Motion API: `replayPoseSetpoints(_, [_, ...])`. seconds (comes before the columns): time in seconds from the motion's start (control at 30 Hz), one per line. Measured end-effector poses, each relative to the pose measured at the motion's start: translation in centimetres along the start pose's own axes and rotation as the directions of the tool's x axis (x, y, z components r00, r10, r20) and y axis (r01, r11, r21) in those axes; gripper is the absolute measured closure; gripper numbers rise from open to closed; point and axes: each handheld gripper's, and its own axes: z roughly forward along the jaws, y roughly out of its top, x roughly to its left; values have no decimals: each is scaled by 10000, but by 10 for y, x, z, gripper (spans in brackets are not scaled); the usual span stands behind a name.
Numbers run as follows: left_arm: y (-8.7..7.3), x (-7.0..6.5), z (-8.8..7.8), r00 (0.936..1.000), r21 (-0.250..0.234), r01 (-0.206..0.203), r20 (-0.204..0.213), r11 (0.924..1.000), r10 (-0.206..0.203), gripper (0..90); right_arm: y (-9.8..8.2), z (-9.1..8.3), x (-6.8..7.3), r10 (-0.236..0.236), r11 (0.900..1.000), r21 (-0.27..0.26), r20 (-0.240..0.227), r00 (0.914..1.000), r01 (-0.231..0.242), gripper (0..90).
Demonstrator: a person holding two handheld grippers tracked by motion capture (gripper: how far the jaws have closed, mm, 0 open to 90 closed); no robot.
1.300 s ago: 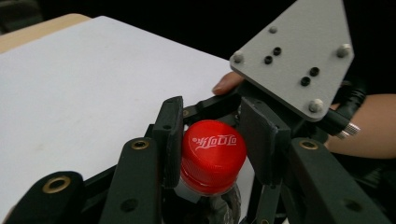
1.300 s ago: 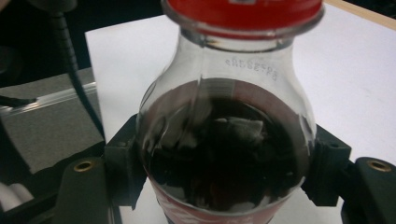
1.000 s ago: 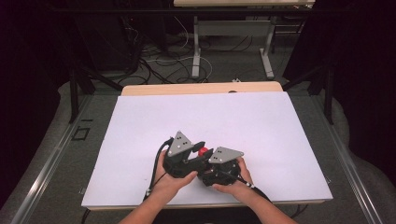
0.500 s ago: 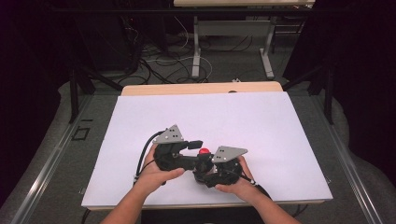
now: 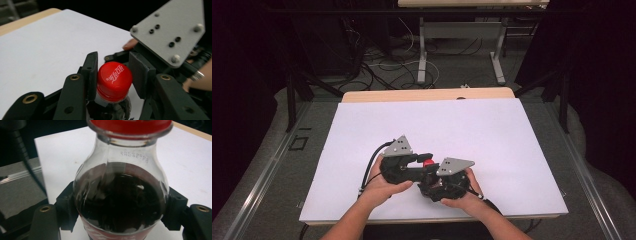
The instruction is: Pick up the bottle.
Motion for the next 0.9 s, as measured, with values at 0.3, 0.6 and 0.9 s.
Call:
replayPoseSetpoints(0.3, [3, -24, 11, 9787, -351, 543, -1964, 9979, -601, 610, 0, -1, -2, 255, 9996, -164, 999, 9947, -240, 297])
replayPoseSetpoints(0.6, [9, -6, -3, 9995, 55, 264, -175, 9996, -263, 449, -2, -6, -9, 235, 9994, -253, 256, 9994, -228, 297])
replayPoseSetpoints(0.9, [9, 16, -12, 9855, 93, -371, 1659, 9993, 350, 464, -1, -4, -3, -31, 9997, -234, -559, 9984, 18, 297])
